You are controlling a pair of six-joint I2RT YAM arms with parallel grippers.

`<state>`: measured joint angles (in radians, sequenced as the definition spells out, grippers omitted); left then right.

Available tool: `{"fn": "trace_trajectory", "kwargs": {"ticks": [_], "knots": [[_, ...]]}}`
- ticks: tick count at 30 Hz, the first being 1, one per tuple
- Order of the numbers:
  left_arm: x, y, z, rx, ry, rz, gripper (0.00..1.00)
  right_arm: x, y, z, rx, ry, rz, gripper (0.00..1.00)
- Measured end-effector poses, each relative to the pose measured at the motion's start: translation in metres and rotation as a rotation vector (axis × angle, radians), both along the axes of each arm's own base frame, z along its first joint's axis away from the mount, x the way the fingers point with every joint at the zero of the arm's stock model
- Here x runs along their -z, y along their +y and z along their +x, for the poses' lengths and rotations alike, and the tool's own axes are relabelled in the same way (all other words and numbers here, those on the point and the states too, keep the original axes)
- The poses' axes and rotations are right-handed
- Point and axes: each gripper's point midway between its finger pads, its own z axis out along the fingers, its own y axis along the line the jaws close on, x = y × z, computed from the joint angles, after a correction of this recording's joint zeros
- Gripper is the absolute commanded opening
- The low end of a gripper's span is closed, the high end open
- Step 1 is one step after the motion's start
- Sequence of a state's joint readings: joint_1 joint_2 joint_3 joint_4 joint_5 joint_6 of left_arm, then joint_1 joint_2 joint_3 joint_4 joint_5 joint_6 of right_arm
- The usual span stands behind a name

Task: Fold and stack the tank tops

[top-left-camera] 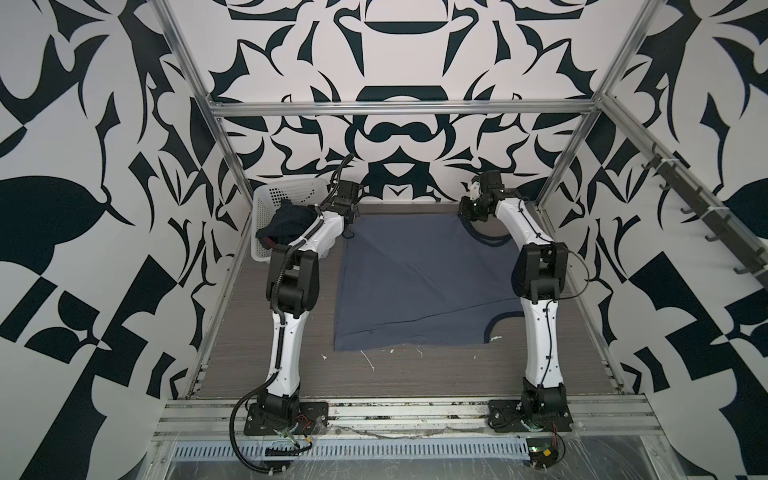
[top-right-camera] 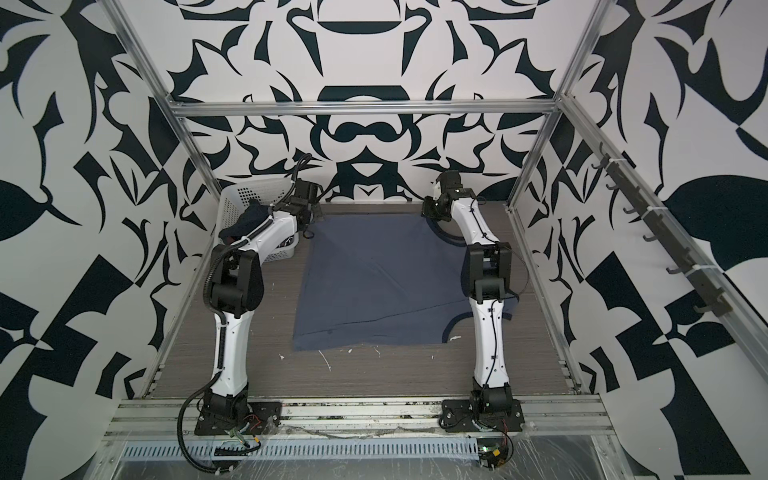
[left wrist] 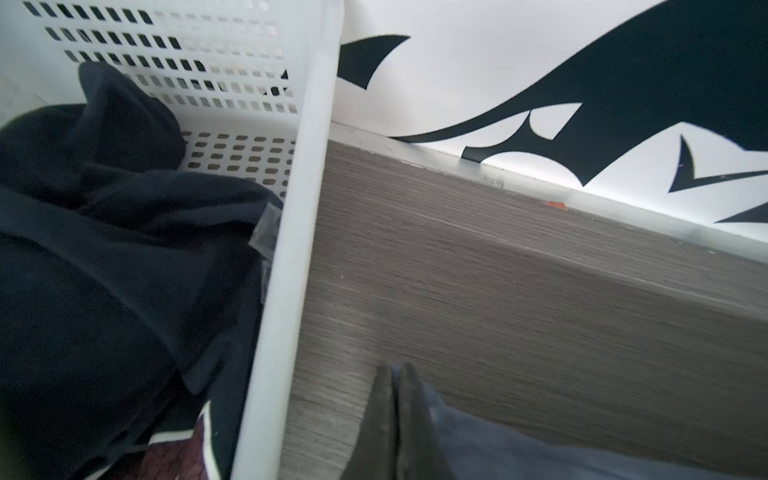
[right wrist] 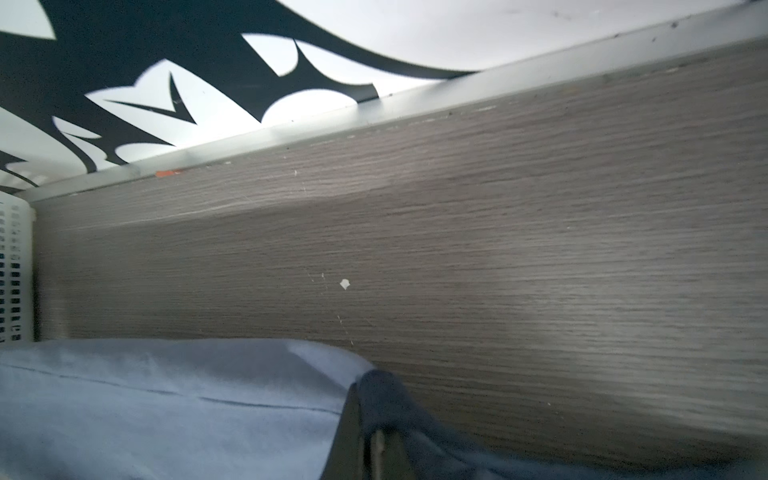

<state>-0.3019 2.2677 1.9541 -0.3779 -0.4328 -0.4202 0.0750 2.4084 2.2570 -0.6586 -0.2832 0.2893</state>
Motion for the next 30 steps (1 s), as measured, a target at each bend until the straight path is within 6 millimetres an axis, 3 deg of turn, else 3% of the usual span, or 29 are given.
{"fn": "trace_trajectory", "kwargs": {"ticks": [7, 11, 14, 17, 19, 21, 24, 30], "knots": [[0.013, 0.001, -0.009, 0.009, 0.023, 0.0, 0.0, 0.004, -0.005, -0.011, 0.009, -0.005, 0.015, 0.0], [0.003, 0.002, -0.021, 0.02, 0.016, -0.011, 0.0, -0.009, -0.005, -0.019, 0.008, -0.035, 0.022, 0.0], [-0.028, 0.002, -0.037, 0.031, -0.035, -0.034, 0.0, -0.035, -0.006, -0.029, 0.006, -0.083, 0.028, 0.0], [-0.076, 0.004, -0.054, 0.04, -0.143, -0.067, 0.0, -0.068, -0.006, -0.035, 0.005, -0.15, 0.032, 0.0], [-0.102, 0.004, -0.059, 0.042, -0.208, -0.086, 0.0, -0.089, -0.006, -0.035, 0.005, -0.201, 0.036, 0.0], [-0.115, 0.004, -0.055, 0.046, -0.232, -0.087, 0.0, -0.099, -0.006, -0.033, 0.004, -0.233, 0.038, 0.0], [-0.112, -0.005, -0.042, 0.077, -0.219, -0.065, 0.0, -0.095, -0.006, -0.032, 0.006, -0.234, 0.037, 0.0], [-0.065, -0.02, -0.047, 0.153, -0.077, -0.015, 0.0, -0.065, -0.007, -0.036, 0.007, -0.171, 0.034, 0.0]]}}
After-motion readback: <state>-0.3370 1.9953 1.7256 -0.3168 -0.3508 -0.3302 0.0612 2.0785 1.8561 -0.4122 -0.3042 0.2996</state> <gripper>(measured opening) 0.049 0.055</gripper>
